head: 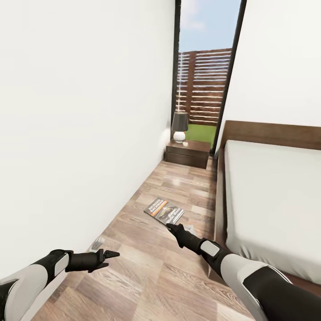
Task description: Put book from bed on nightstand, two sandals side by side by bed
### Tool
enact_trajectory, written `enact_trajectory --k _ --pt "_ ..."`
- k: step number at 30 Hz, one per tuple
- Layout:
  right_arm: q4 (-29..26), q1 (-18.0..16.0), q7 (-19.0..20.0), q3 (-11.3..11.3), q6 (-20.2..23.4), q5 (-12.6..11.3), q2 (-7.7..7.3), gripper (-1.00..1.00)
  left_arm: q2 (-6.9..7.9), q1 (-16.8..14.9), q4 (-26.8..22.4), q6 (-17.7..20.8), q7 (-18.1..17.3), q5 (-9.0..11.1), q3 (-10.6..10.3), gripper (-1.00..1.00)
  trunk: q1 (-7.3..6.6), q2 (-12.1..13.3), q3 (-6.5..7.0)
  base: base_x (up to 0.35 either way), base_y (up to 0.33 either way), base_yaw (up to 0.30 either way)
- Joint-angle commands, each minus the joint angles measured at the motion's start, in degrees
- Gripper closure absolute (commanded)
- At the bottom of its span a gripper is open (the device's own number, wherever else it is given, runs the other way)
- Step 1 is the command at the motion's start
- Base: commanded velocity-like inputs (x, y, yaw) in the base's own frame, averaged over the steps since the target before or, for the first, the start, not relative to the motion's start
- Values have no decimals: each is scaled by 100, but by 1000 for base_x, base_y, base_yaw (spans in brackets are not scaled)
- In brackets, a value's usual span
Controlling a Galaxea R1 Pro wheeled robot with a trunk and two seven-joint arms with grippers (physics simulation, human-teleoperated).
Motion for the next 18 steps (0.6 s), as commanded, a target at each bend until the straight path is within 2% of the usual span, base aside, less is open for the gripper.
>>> enact_trajectory --k 1,7,18 --pt "12 -7 18 36 33 -67 2 100 2 -2 -5 46 -15 -37 44 -100 0 -3 -6 90 87 -1" --pt "12 -7 23 36 33 -79 2 100 2 -2 -5 46 -15 -37 44 -100 0 -3 -6 91 104 -41" --pt "12 -7 24 36 34 -81 2 100 -2 -2 -5 46 -14 -37 44 -100 0 -3 -6 92 162 -180"
